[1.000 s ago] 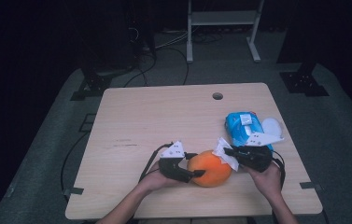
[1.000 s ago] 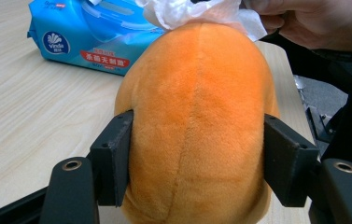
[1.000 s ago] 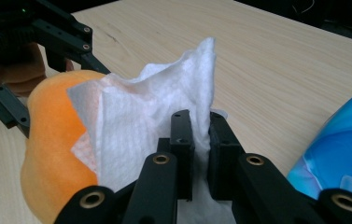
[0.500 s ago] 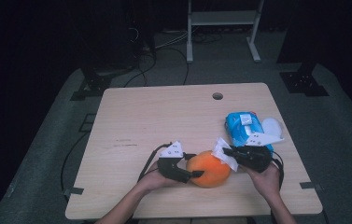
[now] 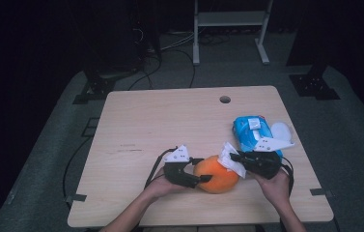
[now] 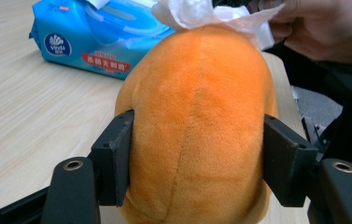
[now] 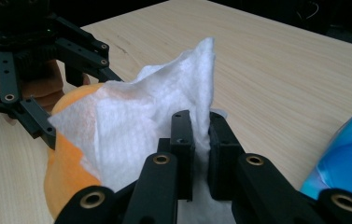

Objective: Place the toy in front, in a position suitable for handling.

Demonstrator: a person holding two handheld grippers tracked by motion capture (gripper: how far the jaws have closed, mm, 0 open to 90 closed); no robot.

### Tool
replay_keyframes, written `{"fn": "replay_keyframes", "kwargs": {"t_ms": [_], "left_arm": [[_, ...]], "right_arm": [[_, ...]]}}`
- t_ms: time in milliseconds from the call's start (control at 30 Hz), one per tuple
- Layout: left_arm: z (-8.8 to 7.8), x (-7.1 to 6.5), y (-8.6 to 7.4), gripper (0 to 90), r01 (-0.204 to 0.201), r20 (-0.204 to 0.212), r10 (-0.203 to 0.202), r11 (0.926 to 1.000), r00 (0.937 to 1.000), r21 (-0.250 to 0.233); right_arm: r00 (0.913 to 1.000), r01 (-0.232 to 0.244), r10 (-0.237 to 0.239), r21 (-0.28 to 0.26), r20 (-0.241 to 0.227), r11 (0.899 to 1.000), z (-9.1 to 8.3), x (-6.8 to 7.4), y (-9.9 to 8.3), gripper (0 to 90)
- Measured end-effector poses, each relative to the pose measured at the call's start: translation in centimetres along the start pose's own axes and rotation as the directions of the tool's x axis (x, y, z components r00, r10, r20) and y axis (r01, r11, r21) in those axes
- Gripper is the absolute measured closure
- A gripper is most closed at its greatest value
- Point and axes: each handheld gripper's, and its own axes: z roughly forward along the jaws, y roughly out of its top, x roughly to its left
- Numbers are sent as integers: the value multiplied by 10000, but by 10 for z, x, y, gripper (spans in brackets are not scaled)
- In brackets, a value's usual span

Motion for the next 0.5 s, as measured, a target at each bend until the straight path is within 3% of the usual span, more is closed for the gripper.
{"fn": "replay_keyframes", "kwargs": {"t_ms": [133, 267, 367, 500], "left_arm": [[-2, -4, 8, 371, 42, -41, -44, 9993, 10000, -362], [-11, -6, 18, 379, -122, -150, 111, 9969, 9998, -776], [-15, -7, 21, 381, -312, -289, 290, 9963, 9992, -799], [-19, -7, 23, 386, -415, -397, 389, 9968, 9985, -688]], "right_arm": [[9994, 312, -316, -279, -105, 9991, 3, 10, 8, 821], [9988, 240, -275, -850, -407, 9961, 3, 16, 18, 821], [9975, 198, -280, -1256, -643, 9919, 3, 20, 25, 822], [9969, 127, -221, -1234, -753, 9923, 6, 20, 24, 821]]}}
